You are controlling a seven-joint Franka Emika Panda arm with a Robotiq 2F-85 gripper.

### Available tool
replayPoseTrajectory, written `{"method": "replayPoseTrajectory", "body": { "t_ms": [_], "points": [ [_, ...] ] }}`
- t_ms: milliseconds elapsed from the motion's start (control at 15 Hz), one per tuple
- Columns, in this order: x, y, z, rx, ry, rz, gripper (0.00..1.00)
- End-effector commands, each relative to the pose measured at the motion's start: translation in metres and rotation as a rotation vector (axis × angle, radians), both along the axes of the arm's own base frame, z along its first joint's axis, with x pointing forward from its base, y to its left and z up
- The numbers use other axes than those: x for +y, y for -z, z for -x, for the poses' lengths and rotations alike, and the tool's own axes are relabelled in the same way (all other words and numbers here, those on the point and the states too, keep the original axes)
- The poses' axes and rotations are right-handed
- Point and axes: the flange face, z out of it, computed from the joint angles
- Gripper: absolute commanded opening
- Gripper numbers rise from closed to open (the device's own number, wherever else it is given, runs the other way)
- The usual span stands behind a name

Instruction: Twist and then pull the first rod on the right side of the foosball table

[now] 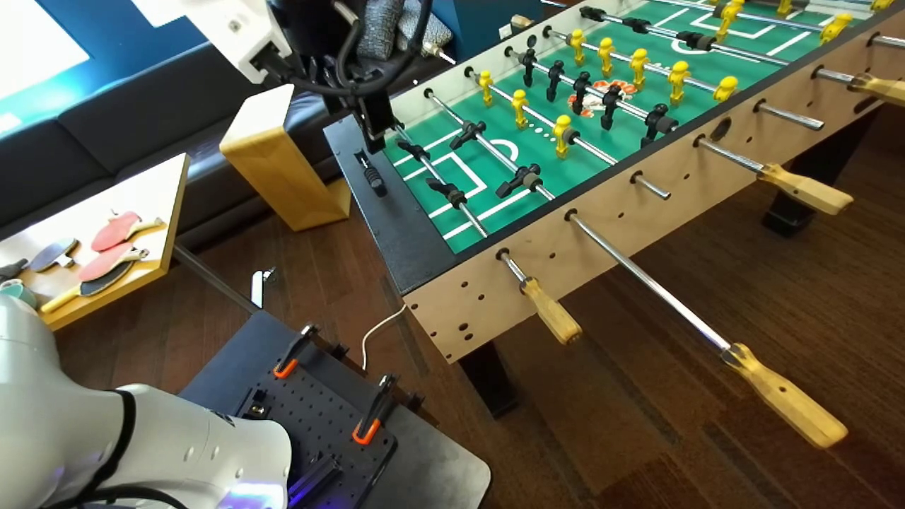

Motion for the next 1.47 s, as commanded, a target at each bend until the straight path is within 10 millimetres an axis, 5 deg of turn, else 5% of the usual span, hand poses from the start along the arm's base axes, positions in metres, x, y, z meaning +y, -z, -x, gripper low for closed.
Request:
{"method": "replayPoseTrajectory", "body": {
  "t_ms": [0,333,800,1400],
  "points": [
    [-0.026,-0.002,-0.014,-0.022,0.023,-0.013,1.0],
    [-0.115,0.01,-0.014,-0.056,0.109,-0.054,1.0],
    [-0.225,0.068,0.018,-0.042,0.225,-0.132,1.0],
    [-0.228,0.082,0.022,0.021,0.314,-0.146,1.0]
  ]
}}
